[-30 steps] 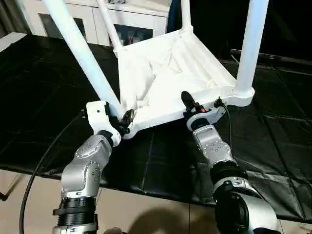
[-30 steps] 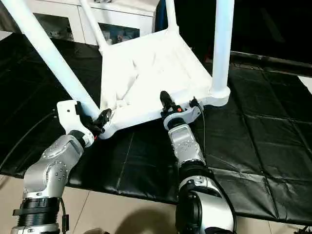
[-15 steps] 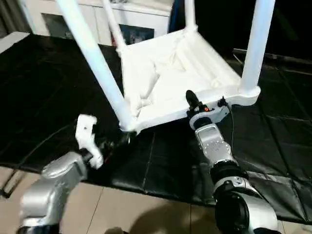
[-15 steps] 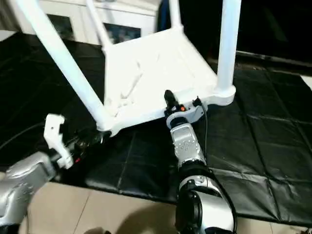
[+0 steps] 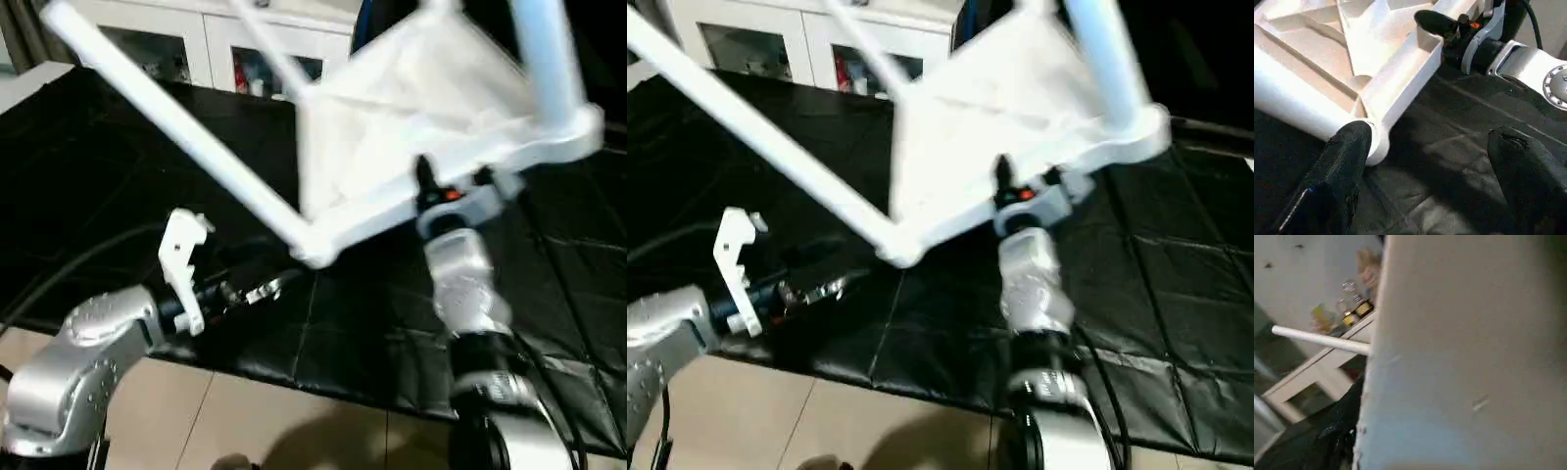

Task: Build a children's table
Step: Flip table

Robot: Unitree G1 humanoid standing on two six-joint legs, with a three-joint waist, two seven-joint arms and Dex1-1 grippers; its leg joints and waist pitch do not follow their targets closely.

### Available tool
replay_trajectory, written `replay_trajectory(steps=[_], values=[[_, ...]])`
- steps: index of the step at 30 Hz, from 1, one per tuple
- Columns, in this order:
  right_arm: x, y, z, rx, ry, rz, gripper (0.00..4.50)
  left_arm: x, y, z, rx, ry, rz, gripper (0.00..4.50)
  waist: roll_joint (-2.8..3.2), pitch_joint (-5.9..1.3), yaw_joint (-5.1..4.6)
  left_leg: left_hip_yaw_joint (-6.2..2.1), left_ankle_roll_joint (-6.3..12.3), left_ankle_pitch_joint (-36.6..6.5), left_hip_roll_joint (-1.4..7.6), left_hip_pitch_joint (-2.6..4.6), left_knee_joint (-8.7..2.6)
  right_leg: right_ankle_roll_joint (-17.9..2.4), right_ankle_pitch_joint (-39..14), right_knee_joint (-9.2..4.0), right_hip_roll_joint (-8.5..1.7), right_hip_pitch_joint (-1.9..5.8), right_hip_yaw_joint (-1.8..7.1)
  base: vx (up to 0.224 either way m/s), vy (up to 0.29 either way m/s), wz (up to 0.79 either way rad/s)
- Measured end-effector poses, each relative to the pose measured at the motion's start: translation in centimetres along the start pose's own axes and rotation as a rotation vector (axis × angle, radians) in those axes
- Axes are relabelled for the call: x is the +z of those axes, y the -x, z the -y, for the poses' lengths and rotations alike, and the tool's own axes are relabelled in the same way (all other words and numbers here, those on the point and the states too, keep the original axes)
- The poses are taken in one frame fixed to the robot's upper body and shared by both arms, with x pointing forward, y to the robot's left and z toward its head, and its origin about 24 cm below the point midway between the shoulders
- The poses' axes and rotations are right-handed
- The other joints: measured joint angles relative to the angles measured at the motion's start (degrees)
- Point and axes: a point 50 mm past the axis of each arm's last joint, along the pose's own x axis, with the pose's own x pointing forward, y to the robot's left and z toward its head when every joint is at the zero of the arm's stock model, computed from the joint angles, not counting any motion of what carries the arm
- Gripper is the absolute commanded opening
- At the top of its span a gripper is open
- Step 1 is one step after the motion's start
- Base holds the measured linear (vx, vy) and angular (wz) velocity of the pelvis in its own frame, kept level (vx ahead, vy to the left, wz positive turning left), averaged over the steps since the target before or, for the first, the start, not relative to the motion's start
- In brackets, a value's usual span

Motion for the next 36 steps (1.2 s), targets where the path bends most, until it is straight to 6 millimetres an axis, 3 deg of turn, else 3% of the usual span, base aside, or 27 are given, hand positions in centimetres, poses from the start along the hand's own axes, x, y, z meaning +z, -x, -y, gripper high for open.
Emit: replay_trajectory(steps=[10,14,26,31,33,36], values=[[3.3,1.1,-0.3,-0.045,0.262,0.029,2.05,1.0,-0.3,-0.1,-0.011,-0.064,-0.03,4.22,-0.12,-0.1,-1.74,0.01,-0.06,0.03,-0.03,0.32,-0.1,0.36,-0.06,0.0,0.05,0.14,0.13,0.0,0.0,0.0],[4.3,1.1,-1.0,-0.009,0.424,0.022,2.05,2.3,-0.9,-0.1,-0.02,-0.126,-0.028,4.22,-0.31,-0.22,-1.93,0.01,-0.06,0.03,-0.04,0.35,-0.06,0.42,0.0,0.0,0.06,0.16,0.18,0.0,0.0,0.0],[4.1,1.2,-2.1,0.002,0.576,0.002,2.02,2.3,-1.8,1.3,-0.105,-0.106,-0.055,4.22,-1.03,-0.52,-1.48,0.01,-0.07,0.04,-0.04,0.32,0.09,0.46,0.01,0.0,0.05,0.28,0.21,0.0,0.0,0.0],[3.4,1.4,-3.2,0.093,0.62,-0.038,2.02,2.1,-2.0,1.5,-0.11,-0.11,-0.066,4.22,-1.34,-0.59,-1.98,0.01,-0.07,0.04,0.0,0.35,0.07,0.47,0.02,0.02,0.09,0.25,0.21,0.0,0.0,0.0],[3.2,1.4,-3.4,0.1,0.647,-0.044,2.57,2.4,-2.1,1.4,-0.105,-0.129,-0.063,4.22,-1.7,-0.7,-2.2,0.01,-0.09,0.05,0.01,0.38,0.07,0.47,0.03,0.03,0.11,0.25,0.22,0.0,0.0,0.0],[1.6,1.3,-3.1,0.08,0.652,-0.142,2.75,3.5,-2.3,1.1,-0.075,-0.197,-0.031,4.22,-2.35,-0.95,-2.22,0.0,-0.11,0.06,0.03,0.43,0.08,0.46,0.06,0.05,0.14,0.27,0.23,0.0,0.0,0.0]])
